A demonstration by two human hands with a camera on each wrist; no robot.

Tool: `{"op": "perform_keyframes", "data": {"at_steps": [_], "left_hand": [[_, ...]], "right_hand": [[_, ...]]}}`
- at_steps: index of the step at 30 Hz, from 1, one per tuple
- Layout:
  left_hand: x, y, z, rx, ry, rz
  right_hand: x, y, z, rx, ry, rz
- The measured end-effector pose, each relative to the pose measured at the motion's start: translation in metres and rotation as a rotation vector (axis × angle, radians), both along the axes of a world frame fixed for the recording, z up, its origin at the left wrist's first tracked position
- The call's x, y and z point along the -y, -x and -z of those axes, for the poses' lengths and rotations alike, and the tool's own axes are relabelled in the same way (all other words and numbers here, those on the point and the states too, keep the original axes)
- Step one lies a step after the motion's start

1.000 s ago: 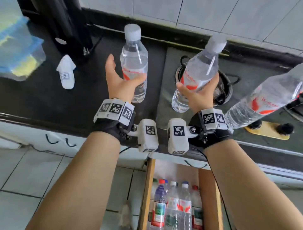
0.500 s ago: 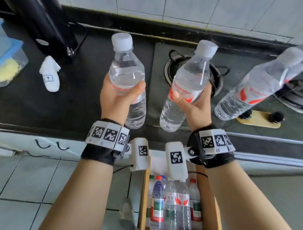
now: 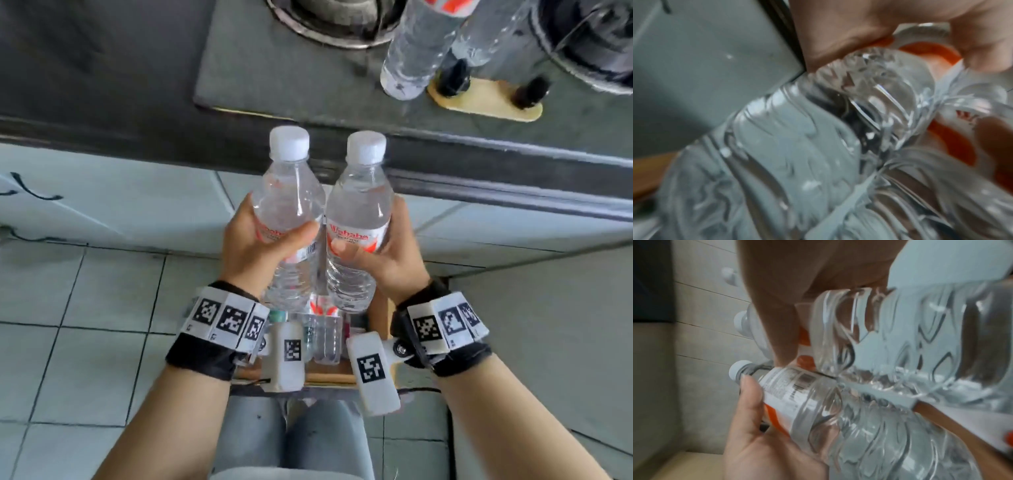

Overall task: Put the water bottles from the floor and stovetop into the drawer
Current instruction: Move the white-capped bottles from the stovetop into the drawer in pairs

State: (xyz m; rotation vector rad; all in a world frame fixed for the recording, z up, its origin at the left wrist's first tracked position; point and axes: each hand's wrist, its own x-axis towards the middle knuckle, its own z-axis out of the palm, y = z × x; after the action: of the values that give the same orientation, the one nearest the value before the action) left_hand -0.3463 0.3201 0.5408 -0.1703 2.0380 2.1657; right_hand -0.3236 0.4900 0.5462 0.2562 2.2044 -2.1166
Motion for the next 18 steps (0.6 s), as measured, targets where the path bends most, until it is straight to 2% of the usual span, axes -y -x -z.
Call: {"op": "perform_keyframes", "data": {"at_steps": [5,10,12,15,18], "left_hand": [[-0.020,-0.031,0.082,0.246,0.033,-0.040],[-0.015,-0.042,0.169,0.455,0.246,-0.014],[-0.012,-0.045,0.195,0.560,0.369,0.039],[-0.009,-0.044,0.219,0.650,0.601,0.152],[-0.010,-0.037,0.232,0.693,0.671,0.232]], "right_hand": [[-0.019,-0.037,0.094,0.221,-0.093,0.041],[-0.031,-0.060,0.184,0.549,-0.322,0.132],[-0.032,-0.062,0.209,0.709,-0.456,0.137],[-0.028,-0.060,0.236,0.881,-0.558,0.119],[-0.025,-0.059,0.255,0.974,-0.636,0.081]]}}
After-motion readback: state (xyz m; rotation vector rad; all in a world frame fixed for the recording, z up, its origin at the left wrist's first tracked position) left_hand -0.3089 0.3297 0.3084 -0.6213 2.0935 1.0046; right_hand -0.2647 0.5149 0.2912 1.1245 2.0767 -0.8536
